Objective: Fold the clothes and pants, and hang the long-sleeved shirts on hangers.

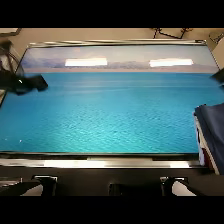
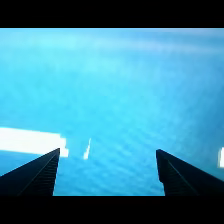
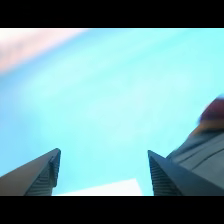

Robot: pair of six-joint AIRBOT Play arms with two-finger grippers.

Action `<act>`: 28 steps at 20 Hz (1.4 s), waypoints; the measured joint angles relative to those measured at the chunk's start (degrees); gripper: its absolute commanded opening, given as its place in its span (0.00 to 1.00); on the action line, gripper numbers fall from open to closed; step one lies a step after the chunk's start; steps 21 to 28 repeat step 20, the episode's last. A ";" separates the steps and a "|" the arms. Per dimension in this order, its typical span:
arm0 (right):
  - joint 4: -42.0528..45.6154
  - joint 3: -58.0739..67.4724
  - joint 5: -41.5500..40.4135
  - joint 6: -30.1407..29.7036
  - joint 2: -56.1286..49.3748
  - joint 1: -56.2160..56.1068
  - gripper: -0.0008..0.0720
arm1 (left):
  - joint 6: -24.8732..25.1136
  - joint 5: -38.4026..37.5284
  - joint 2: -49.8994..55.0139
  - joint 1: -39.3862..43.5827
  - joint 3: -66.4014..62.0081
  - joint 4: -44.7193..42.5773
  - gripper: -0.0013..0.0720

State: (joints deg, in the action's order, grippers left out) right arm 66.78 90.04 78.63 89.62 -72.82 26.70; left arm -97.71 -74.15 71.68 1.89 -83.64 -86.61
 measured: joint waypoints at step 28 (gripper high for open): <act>1.42 -8.20 6.32 1.44 -4.87 -13.68 0.87 | -3.26 0.70 -9.03 3.52 19.47 -2.10 0.98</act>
